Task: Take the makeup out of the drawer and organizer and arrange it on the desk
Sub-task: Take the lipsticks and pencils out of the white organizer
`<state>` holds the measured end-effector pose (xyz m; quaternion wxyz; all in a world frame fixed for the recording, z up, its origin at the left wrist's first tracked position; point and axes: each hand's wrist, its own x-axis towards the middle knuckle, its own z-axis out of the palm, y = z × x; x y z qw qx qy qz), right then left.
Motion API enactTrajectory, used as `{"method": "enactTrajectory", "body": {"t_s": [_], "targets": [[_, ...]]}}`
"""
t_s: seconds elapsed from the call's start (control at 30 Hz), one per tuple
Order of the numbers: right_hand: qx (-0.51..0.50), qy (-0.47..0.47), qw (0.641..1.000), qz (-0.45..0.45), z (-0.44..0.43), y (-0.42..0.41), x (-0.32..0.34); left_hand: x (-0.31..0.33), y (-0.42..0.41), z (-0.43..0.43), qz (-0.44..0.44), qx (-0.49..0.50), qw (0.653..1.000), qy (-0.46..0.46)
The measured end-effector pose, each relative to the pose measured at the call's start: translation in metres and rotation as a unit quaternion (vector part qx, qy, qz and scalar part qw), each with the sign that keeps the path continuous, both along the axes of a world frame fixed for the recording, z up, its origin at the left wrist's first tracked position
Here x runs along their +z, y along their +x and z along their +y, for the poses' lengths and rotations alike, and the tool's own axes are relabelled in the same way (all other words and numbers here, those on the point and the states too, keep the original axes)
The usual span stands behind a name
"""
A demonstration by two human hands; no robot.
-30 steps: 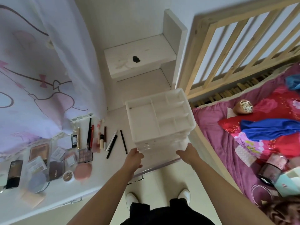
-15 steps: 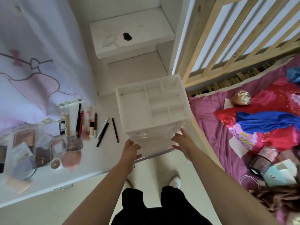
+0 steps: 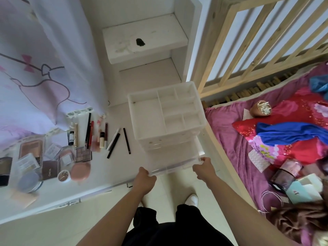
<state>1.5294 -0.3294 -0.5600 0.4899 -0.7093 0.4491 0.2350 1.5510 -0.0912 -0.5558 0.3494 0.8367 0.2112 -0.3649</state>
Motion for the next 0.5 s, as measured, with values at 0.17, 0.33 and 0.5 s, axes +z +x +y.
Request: {"method": "enactTrajectory", "body": {"t_s": [0.17,0.33,0.5], "targets": [[-0.031,0.011,0.999,-0.038,0.007,0.016,0.012,0.018,0.016,-0.006,0.025,0.202,0.969,-0.140],[-0.108,0.183,0.965,-0.154,0.022,0.047,0.029,0.041,0.054,-0.021,0.008,0.398,0.847,-0.352],[-0.167,0.242,0.945,-0.146,0.030,0.050,0.026,0.051,0.047,-0.020,0.028,0.368,0.854,-0.368]]}}
